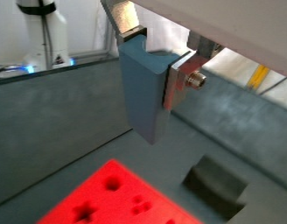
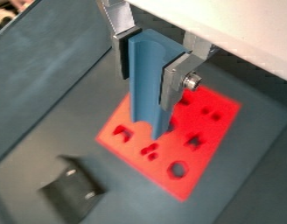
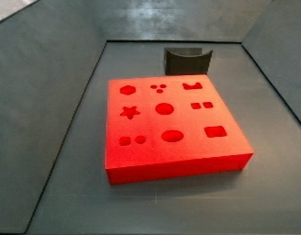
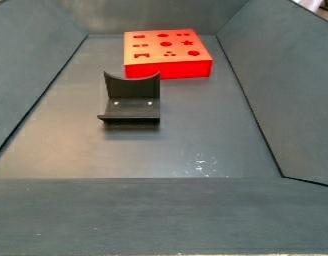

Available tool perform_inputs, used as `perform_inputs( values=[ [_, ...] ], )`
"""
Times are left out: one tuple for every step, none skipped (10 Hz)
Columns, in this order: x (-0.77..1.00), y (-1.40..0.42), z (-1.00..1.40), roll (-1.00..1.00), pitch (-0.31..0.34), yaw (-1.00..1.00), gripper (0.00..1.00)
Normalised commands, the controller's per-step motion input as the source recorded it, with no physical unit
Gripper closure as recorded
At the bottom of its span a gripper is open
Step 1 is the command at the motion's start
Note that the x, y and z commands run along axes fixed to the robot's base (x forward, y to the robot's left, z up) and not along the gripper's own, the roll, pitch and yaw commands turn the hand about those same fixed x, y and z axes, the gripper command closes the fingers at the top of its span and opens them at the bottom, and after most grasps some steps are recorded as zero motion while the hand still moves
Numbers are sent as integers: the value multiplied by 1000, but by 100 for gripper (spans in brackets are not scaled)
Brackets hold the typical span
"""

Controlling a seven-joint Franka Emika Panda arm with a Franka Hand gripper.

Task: Pick up the arch object. Move up. Place the arch object on the fixture. Regrasp the arch object. Move to above the board. Insert the arch object.
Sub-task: Move to above the board, then insert the arch object.

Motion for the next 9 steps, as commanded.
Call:
perform_inputs(
  values=[
    [-187, -95, -12, -1000, -5, -26, 100],
    [-134, -18, 0, -988, -28, -20, 100],
    [-113, 10, -3, -757, -47, -17, 100],
    [-99, 17, 0, -474, -65, -5, 100],
    [-83, 16, 3, -323, -69, -7, 100],
    [-72, 23, -1, -250, -66, -3, 100],
    [91, 297, -11, -139, -47, -49, 100],
    [234, 380, -29, -121, -10, -23, 100],
    [317, 423, 0, -106, 0, -43, 100]
  ],
)
